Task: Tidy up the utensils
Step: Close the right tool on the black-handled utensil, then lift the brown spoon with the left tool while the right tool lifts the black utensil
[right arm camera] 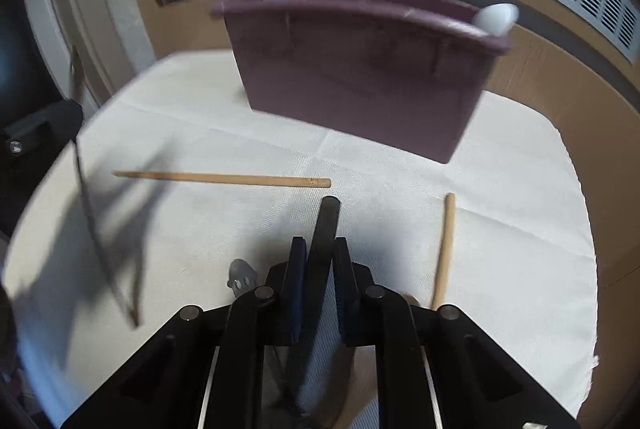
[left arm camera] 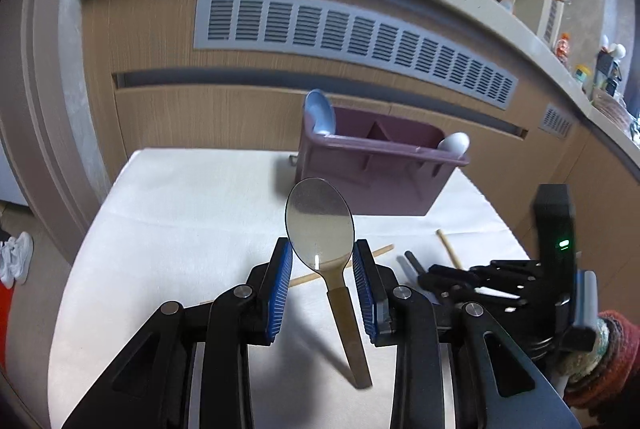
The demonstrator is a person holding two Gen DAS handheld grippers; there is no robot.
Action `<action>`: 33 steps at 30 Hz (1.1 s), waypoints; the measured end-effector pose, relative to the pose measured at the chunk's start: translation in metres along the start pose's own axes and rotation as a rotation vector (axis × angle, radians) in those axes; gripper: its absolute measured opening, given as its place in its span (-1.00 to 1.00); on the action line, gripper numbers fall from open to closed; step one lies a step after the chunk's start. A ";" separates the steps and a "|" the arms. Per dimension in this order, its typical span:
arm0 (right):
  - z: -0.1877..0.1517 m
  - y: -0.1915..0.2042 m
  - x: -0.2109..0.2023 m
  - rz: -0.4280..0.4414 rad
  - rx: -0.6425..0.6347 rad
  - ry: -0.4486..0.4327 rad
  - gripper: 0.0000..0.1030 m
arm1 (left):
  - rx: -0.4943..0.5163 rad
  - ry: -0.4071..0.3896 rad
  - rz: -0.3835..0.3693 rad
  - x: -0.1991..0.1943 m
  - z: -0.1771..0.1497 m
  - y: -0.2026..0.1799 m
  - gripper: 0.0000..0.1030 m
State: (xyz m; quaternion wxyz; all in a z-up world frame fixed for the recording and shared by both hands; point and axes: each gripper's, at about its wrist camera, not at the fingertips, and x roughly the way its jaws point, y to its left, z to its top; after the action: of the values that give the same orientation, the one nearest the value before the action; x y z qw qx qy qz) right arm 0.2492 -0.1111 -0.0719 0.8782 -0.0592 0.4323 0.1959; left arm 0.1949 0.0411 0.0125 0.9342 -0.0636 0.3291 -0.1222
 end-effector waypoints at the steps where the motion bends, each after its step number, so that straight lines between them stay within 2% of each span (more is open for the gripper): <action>1: -0.002 -0.003 -0.007 0.012 0.007 -0.020 -0.78 | 0.002 -0.005 -0.002 -0.004 0.000 -0.002 -0.38; 4: -0.005 -0.011 -0.033 0.052 0.027 -0.090 -0.78 | 0.013 -0.017 -0.005 -0.011 0.003 -0.010 -0.38; 7: -0.006 -0.018 -0.052 0.057 0.036 -0.145 -0.79 | 0.024 -0.023 -0.005 -0.017 0.003 -0.017 -0.38; 8: -0.006 -0.019 -0.058 0.059 0.037 -0.158 -0.82 | 0.027 -0.026 -0.004 -0.017 0.003 -0.018 -0.38; 9: -0.007 -0.021 -0.064 0.062 0.039 -0.169 -0.98 | 0.030 -0.029 -0.003 -0.020 0.003 -0.020 -0.38; 13: -0.010 -0.030 -0.085 0.062 0.037 -0.228 -0.98 | 0.054 -0.048 0.004 -0.029 0.005 -0.027 -0.38; 16: -0.011 -0.032 -0.094 0.061 0.019 -0.234 -0.98 | 0.061 -0.054 0.008 -0.033 0.007 -0.030 -0.38; 19: -0.015 -0.038 -0.089 0.133 -0.013 -0.131 -0.94 | 0.059 -0.050 0.014 -0.034 0.008 -0.030 -0.38; 21: -0.020 -0.044 -0.075 0.150 -0.001 -0.060 -0.91 | 0.052 -0.049 0.013 -0.034 0.007 -0.029 -0.38; 25: -0.027 -0.043 -0.048 0.129 -0.008 0.016 -0.91 | 0.044 -0.036 0.010 -0.030 0.007 -0.027 -0.38; 29: -0.015 -0.037 -0.017 0.055 -0.041 0.071 -0.91 | 0.046 -0.017 0.020 -0.027 0.005 -0.025 -0.38; 31: -0.009 -0.038 -0.007 0.050 -0.039 0.102 -0.90 | 0.037 -0.010 0.022 -0.026 0.003 -0.021 -0.38; 33: -0.006 -0.039 -0.003 0.060 -0.034 0.105 -0.72 | 0.022 -0.002 0.020 -0.024 0.002 -0.016 -0.38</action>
State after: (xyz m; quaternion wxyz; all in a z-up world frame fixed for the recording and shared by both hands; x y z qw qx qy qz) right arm 0.2586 -0.1493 -0.0755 0.8469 -0.0711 0.4760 0.2261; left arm 0.1752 0.0318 0.0315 0.9363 -0.0500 0.3277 -0.1163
